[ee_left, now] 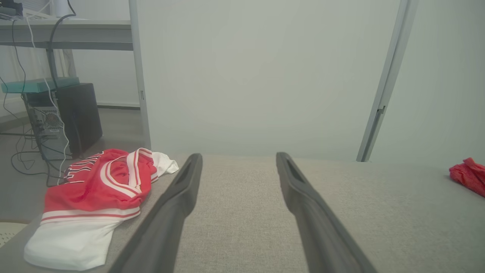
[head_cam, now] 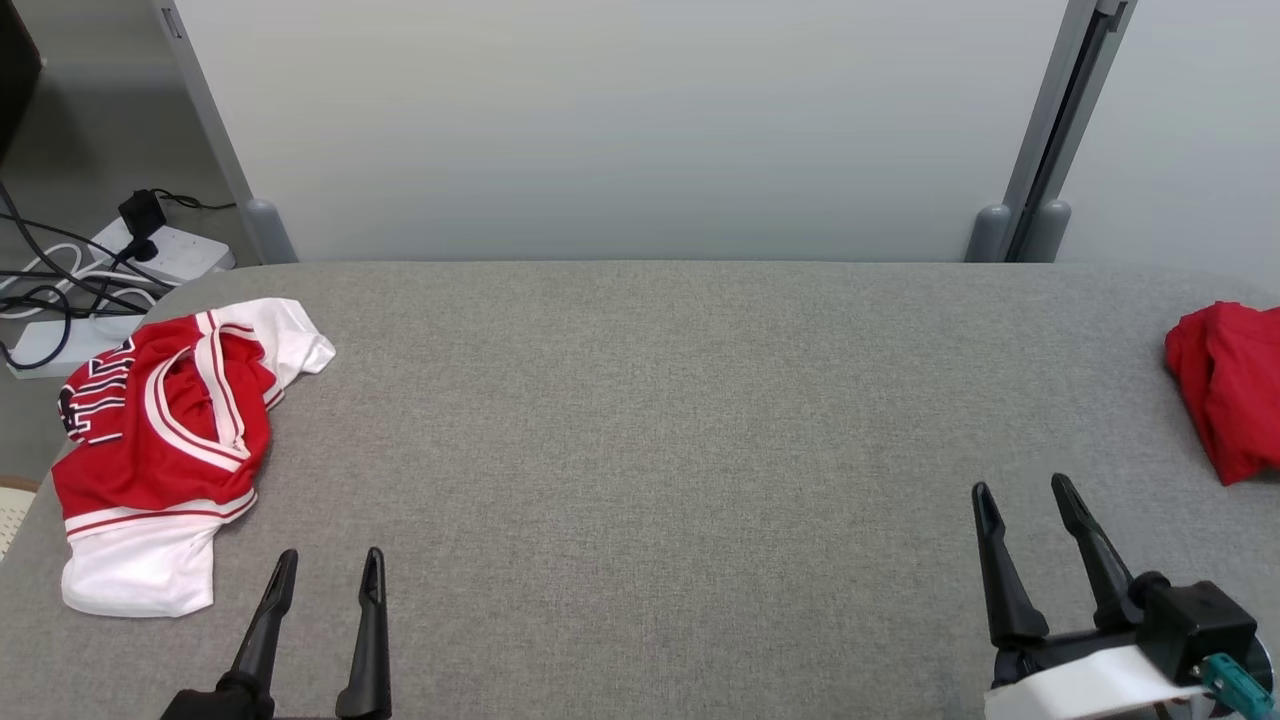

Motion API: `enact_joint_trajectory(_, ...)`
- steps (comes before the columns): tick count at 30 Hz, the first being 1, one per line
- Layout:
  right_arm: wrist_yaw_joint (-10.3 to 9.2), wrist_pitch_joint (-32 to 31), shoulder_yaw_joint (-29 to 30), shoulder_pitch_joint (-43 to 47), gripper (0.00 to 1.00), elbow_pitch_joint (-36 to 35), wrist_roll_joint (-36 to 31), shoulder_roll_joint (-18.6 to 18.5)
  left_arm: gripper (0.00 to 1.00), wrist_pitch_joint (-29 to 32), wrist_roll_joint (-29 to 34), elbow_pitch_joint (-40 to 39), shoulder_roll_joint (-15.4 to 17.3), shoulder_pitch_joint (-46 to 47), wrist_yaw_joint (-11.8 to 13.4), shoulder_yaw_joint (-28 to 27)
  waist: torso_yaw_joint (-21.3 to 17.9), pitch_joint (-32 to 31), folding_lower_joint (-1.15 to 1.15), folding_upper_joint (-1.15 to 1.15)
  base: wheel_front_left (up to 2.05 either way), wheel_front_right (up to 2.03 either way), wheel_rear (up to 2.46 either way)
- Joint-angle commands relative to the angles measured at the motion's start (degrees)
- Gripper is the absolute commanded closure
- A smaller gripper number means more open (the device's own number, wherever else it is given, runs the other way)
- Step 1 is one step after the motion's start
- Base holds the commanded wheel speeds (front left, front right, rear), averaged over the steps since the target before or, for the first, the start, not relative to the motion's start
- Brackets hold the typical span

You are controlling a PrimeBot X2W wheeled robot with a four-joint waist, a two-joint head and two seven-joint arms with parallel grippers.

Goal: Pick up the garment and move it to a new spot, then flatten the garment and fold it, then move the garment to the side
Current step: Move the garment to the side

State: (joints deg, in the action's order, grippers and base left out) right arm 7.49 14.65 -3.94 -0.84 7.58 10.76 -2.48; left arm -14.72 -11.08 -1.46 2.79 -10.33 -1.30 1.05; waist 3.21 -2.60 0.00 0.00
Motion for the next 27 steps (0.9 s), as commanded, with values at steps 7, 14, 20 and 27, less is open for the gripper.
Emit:
enact_joint_trajectory(7, 0.0, 0.3, -1.5, 3.1, 0.0, -2.8, 0.0, -0.4, 0.0, -0.3, 1.8, -0.6, 0.1, -0.8, 0.3, -3.4, -1.0, -1.3, 0.0, 0.0, 0.0, 0.0, 0.0)
enact_joint_trajectory(14, 0.0, 0.3, -1.7, 3.7, 0.0, -3.4, 0.1, -0.4, 0.0, -0.3, 1.5, 0.0, 0.1, -0.7, 0.6, -4.0, -1.7, -1.0, 0.0, 0.0, 0.0, 0.0, 0.0)
enact_joint_trajectory(20, 0.0, 0.3, -1.9, 3.5, 0.0, -3.8, 0.3, -0.4, 0.0, -0.3, 1.4, 0.6, 0.1, -0.2, 0.3, -4.1, -1.9, -0.8, 0.0, 0.0, 0.0, 0.0, 0.0)
enact_joint_trajectory(27, 0.0, 0.3, -1.9, 3.6, 0.0, -3.5, 0.6, -0.4, 0.0, -0.3, 1.2, 1.5, 0.1, 0.3, -0.2, -3.9, -1.8, -0.7, 0.0, 0.0, 0.0, 0.0, 0.0)
